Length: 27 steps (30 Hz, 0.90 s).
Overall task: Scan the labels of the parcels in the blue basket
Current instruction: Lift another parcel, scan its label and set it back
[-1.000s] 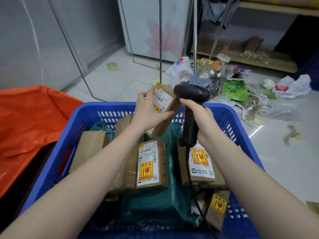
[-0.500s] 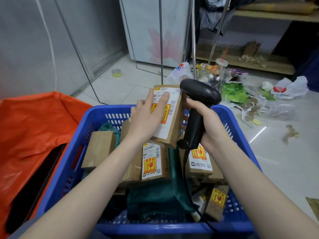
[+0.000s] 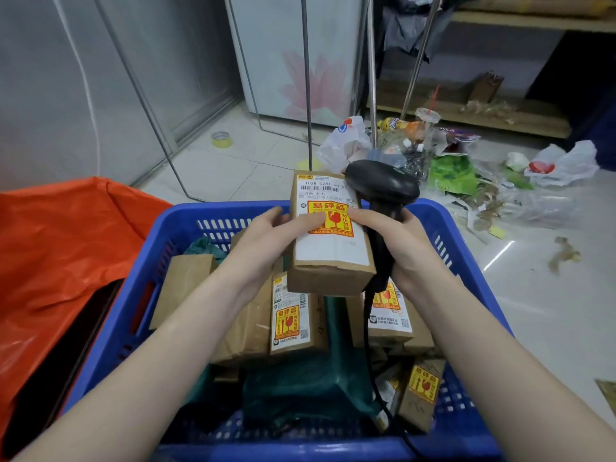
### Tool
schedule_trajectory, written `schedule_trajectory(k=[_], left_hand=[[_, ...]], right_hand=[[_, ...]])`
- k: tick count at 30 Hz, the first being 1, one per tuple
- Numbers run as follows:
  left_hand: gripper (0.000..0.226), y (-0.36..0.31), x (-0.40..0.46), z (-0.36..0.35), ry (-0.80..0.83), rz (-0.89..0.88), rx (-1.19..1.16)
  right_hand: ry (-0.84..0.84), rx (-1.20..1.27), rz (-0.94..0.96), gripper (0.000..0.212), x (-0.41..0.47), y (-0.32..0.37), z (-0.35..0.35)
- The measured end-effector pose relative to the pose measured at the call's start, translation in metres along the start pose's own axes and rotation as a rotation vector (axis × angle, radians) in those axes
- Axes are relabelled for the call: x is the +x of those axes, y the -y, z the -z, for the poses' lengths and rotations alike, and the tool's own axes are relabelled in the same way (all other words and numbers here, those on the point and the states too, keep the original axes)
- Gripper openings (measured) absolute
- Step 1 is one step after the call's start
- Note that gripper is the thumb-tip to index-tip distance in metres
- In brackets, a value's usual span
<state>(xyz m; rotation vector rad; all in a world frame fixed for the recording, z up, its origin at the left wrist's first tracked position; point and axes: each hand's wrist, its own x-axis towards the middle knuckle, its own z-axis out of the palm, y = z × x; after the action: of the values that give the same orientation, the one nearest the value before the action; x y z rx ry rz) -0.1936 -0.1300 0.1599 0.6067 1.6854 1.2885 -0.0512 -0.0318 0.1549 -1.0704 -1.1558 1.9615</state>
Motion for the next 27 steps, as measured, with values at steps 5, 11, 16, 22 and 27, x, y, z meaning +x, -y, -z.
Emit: schedule_trajectory(k=[5, 11, 16, 22, 27], left_hand=[[0.046, 0.005, 0.004, -0.004, 0.083, 0.078, -0.172], [0.066, 0.008, 0.008, -0.007, 0.07, 0.045, -0.172], [0.07, 0.008, 0.008, -0.002, -0.017, 0.002, -0.08], [0.051, 0.0, 0.006, 0.004, -0.095, -0.105, 0.052], [0.046, 0.001, 0.006, 0.004, -0.157, -0.166, 0.087]], right_hand=[[-0.017, -0.029, 0.017, 0.03, 0.005, 0.0, -0.003], [-0.009, -0.047, 0.017, 0.026, 0.004, 0.003, -0.005], [-0.096, -0.152, 0.082, 0.022, 0.006, 0.009, -0.005], [0.092, -0.049, -0.128, 0.025, 0.004, 0.031, 0.004], [0.159, 0.01, -0.242, 0.032, 0.002, 0.037, 0.006]])
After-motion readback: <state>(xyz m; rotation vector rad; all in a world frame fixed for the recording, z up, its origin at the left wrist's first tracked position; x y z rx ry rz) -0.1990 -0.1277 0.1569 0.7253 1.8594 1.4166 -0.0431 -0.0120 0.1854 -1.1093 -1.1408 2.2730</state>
